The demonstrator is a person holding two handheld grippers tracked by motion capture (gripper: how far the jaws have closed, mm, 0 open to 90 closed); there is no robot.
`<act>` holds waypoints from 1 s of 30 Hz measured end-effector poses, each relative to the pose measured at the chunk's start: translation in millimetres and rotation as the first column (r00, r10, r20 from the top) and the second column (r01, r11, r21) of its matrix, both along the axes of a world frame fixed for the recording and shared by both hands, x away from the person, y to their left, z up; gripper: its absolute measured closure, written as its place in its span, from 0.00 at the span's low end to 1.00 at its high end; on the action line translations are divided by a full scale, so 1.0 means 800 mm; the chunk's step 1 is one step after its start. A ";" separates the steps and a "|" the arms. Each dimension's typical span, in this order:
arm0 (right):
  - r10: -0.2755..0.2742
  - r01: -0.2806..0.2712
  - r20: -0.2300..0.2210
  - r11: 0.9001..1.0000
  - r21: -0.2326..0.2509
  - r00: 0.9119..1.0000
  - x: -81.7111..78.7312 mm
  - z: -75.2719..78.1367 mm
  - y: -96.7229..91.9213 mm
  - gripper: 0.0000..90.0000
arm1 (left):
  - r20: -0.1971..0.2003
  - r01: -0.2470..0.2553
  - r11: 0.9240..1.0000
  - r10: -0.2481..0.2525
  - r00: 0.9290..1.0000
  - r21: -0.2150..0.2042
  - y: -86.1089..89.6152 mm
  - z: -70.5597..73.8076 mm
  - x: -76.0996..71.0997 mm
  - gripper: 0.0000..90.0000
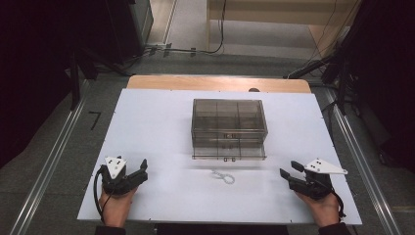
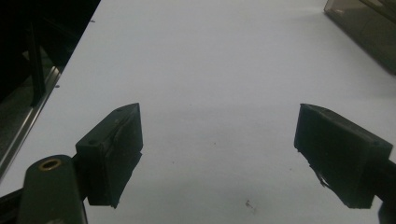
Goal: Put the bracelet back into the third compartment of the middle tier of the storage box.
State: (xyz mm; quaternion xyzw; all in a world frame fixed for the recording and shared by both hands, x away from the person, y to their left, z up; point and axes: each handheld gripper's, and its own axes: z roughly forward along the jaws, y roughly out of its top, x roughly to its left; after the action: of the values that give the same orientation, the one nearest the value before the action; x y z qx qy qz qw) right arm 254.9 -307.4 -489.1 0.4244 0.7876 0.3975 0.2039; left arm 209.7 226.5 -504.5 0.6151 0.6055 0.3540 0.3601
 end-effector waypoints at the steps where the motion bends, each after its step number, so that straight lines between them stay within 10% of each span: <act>1: 0.003 -0.003 0.001 1.000 0.001 1.000 0.000 0.000 0.001 0.47 | 0.002 0.000 1.000 0.000 1.000 -0.001 0.000 0.000 0.000 0.17; 30: 0.049 -0.050 0.013 0.999 0.006 0.999 0.000 0.002 0.022 0.47 | 0.000 -0.003 1.000 0.003 1.000 -0.001 0.000 -0.001 0.001 0.17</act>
State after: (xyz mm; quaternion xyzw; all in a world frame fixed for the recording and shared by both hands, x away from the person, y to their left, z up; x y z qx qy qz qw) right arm 255.0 -289.9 -487.4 0.4029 0.7952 0.4078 0.1975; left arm 210.2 226.4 -505.1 0.6140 0.6066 0.3543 0.3599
